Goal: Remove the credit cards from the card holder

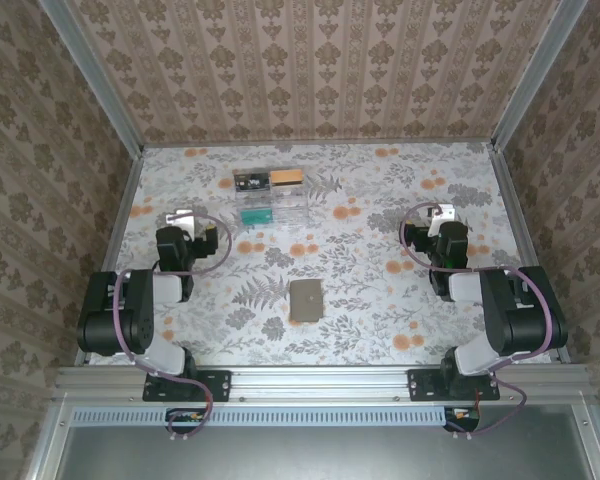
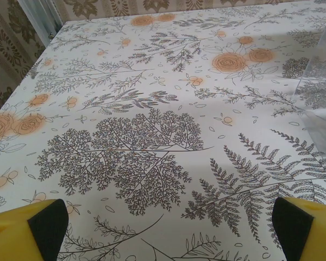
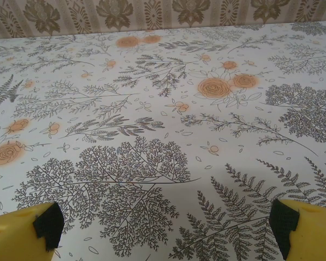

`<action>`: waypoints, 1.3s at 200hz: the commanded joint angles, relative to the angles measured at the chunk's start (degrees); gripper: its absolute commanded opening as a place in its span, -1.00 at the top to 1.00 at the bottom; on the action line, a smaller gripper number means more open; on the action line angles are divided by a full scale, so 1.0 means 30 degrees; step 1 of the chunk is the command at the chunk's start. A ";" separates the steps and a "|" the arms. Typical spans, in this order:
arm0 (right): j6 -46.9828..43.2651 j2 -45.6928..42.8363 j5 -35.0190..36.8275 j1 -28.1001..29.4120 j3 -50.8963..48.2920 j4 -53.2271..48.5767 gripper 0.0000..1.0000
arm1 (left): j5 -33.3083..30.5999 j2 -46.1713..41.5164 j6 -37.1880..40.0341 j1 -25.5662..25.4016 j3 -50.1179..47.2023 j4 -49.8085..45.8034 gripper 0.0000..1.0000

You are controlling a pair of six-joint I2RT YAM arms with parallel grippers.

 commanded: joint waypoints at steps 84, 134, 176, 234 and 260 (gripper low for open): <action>-0.0186 0.0044 -0.0330 -0.0048 0.0271 0.0227 -1.00 | 0.0289 0.0058 0.0358 -0.0043 0.0249 0.0526 -1.00; -0.0215 0.0041 -0.0331 -0.0048 0.0271 0.0214 -1.00 | 0.0300 0.0063 0.0366 -0.0033 0.0263 0.0526 -1.00; -0.0196 0.0015 -0.0338 -0.0048 0.0245 0.0253 -1.00 | 0.1017 -0.0235 0.0300 0.0273 0.0496 0.0022 -1.00; 0.1701 -0.5427 0.1762 -0.0048 0.2215 -0.7416 -1.00 | -0.1790 -0.6270 -0.2651 0.0249 0.5218 -1.1705 -1.00; 0.5475 -0.7558 0.3012 -0.0078 0.4850 -1.3617 -1.00 | -0.3026 -0.8003 -0.7616 0.0411 0.8844 -1.9089 -1.00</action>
